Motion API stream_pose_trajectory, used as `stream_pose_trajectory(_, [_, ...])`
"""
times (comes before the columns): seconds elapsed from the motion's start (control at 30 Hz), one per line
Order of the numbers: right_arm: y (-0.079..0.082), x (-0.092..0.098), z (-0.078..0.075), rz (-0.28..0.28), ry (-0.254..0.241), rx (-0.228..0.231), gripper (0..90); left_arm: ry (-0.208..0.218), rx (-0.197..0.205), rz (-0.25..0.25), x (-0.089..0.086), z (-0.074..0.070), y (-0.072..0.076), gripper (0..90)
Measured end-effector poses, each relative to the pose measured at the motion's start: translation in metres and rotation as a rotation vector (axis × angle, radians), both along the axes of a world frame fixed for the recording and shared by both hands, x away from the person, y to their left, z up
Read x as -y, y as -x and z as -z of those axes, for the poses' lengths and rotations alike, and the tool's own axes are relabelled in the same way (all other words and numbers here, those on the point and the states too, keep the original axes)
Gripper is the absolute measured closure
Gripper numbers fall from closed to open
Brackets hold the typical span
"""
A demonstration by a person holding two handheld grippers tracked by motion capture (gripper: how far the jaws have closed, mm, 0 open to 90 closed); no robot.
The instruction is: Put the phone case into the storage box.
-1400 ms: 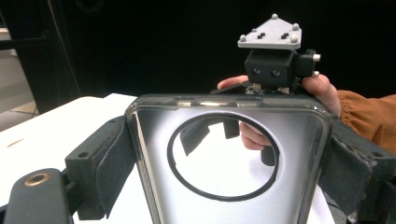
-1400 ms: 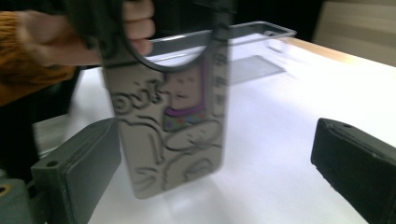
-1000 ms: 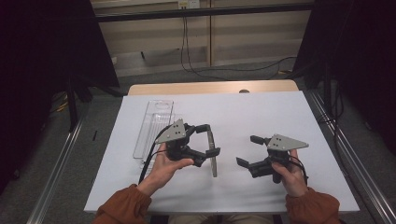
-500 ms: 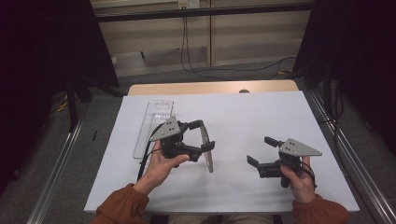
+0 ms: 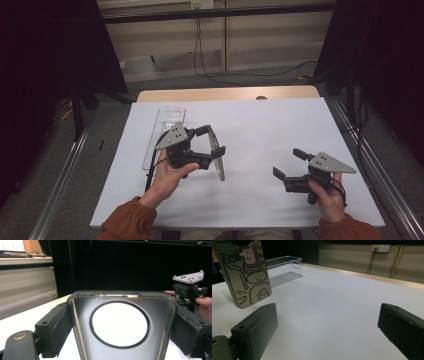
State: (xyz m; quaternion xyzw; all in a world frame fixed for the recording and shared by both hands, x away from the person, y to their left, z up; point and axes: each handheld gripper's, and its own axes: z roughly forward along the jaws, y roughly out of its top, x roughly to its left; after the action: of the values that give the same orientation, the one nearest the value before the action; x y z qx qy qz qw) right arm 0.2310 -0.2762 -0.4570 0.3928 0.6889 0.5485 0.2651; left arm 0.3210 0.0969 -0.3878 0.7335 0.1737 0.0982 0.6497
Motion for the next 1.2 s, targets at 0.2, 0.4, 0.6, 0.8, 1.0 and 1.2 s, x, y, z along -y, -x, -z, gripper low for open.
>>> stream_pose_trajectory(0.2, [0.005,0.003,0.002,0.054,-0.005,-0.002,0.0,0.008,-0.009,-0.031,-0.006,-0.006,-0.001,12.5])
stream_pose_trajectory(0.4, [0.011,0.008,0.004,0.059,-0.007,0.01,0.0,0.021,0.004,-0.052,-0.013,-0.013,-0.003,12.4])
stream_pose_trajectory(0.6, [0.016,0.011,0.004,0.082,0.005,0.015,0.0,0.025,0.004,-0.079,-0.023,-0.019,-0.006,12.4])
stream_pose_trajectory(0.8, [0.021,0.014,0.005,0.097,0.001,0.016,0.0,0.049,0.002,-0.108,-0.03,-0.025,-0.007,12.4])
stream_pose_trajectory(1.0, [0.027,0.017,0.005,0.107,0.002,0.012,0.0,0.033,0.012,-0.125,-0.04,-0.033,-0.008,12.4])
stream_pose_trajectory(1.2, [0.031,0.02,0.006,0.122,-0.002,0.016,0.0,0.048,0.019,-0.166,-0.048,-0.04,-0.008,12.4])
